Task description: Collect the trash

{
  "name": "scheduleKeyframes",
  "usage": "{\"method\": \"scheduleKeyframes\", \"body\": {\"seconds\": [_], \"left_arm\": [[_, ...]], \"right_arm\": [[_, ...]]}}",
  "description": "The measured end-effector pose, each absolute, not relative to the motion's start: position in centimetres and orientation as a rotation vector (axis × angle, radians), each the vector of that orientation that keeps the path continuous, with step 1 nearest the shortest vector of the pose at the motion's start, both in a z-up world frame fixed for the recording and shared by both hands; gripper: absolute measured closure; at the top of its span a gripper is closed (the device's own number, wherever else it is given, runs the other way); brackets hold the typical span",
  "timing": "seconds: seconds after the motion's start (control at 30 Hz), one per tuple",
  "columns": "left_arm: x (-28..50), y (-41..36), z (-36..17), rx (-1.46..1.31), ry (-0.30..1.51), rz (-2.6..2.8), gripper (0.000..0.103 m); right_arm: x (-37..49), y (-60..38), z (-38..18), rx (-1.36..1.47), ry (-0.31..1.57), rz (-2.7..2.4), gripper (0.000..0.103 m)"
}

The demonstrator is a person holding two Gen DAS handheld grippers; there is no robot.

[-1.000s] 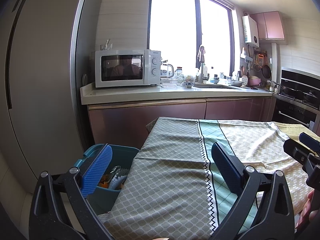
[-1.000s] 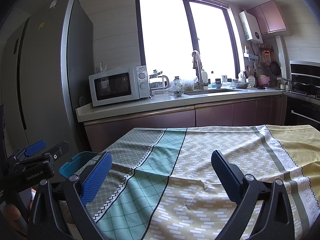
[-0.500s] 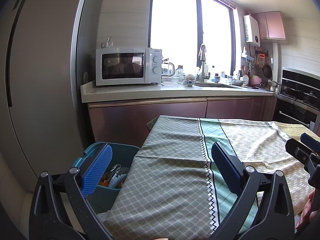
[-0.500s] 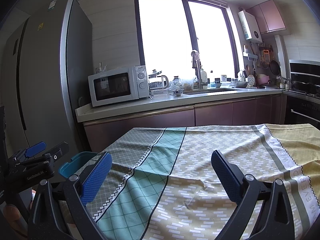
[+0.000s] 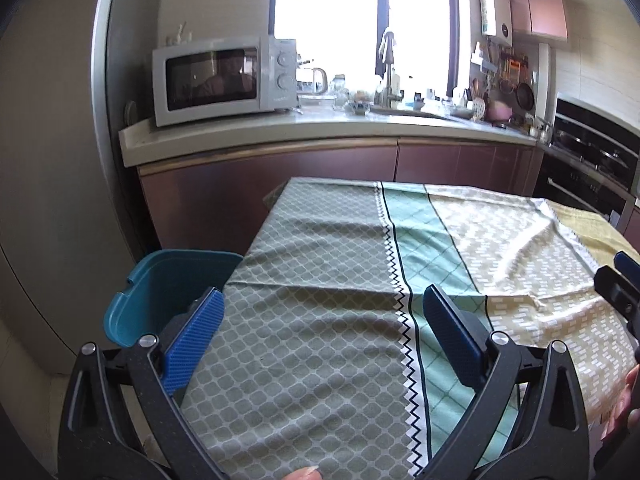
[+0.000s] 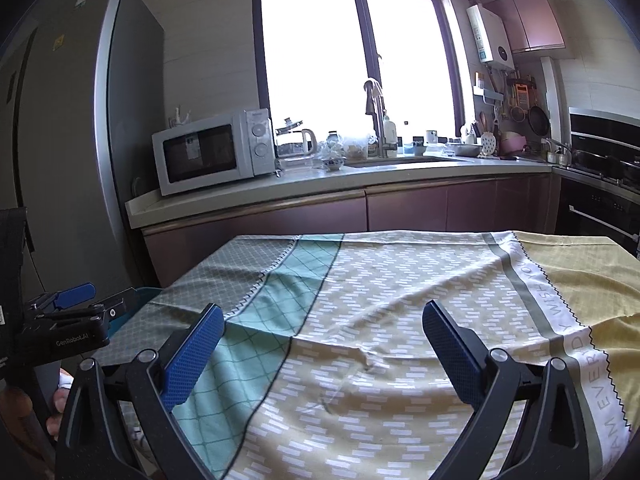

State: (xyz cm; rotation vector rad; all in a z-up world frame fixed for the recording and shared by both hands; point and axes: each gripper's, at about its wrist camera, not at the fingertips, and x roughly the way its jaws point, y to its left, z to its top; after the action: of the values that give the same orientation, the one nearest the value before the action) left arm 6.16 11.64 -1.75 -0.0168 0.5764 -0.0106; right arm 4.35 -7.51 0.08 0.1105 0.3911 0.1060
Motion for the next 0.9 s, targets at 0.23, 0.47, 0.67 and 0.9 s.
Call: {"method": "scheduleKeyframes", "body": {"seconds": [0.23, 0.47, 0.67, 0.9], "left_arm": [[15.2, 10.0, -5.0, -0.053, 0.797, -0.046, 0.005], [22.3, 7.4, -7.9, 0.023, 0.952, 0.0, 0.005], [25.0, 5.7, -8.3, 0.039, 0.948, -0.029, 0.004], [24.8, 5.5, -8.2, 0.038, 0.946, -0.027, 0.004]], "right_arm": [[9.5, -15.7, -2.4, 0.13, 0.616, 0.01, 0.007], [12.4, -24.2, -3.9, 0.142, 0.717, -0.083, 0.007], [14.1, -30.0, -5.2, 0.146, 0.79, -0.131, 0.007], [15.4, -34.6, -6.2, 0.117, 0.845, -0.187, 0.007]]}}
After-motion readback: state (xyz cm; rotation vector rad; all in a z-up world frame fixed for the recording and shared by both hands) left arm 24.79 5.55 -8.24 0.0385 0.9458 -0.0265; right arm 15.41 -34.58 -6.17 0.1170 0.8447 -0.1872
